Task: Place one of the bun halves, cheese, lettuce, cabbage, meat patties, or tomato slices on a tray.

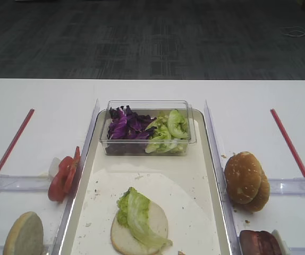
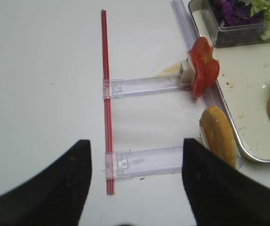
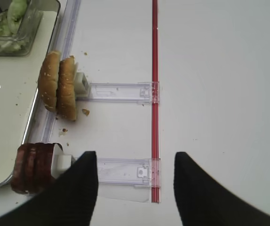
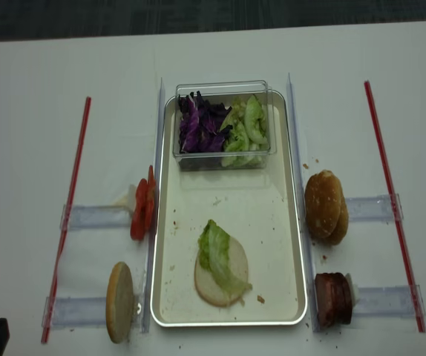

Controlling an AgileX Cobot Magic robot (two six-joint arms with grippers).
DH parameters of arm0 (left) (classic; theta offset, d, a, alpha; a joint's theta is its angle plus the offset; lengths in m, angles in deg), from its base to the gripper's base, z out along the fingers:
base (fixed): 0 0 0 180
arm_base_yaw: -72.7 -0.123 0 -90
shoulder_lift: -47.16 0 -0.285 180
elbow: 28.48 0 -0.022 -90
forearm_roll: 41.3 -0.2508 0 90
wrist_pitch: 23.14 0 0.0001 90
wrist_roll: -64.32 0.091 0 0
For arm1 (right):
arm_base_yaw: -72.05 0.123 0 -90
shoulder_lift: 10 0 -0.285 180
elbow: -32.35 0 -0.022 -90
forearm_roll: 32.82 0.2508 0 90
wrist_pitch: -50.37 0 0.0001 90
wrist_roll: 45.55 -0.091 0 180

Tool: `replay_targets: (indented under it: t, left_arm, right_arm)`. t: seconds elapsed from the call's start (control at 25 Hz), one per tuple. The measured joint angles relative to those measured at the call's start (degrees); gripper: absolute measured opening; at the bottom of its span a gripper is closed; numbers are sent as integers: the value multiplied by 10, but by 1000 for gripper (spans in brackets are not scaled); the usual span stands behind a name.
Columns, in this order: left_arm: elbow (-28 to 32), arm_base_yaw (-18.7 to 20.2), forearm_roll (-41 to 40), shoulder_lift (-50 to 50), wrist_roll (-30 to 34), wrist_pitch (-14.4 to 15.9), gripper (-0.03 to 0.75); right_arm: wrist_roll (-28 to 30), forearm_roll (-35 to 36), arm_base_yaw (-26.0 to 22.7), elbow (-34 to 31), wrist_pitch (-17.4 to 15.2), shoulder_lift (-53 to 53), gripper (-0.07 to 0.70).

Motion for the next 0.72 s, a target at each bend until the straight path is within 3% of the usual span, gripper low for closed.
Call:
replay_targets:
  t: [0.36, 0.72]
  left_arm:
    - [0, 0, 0, 0, 0, 0, 428]
    - [0, 0, 0, 0, 0, 0, 428]
  right_arm:
    - [4, 0, 0, 0, -2, -72, 382]
    - [8, 2, 0, 0, -4, -77, 382]
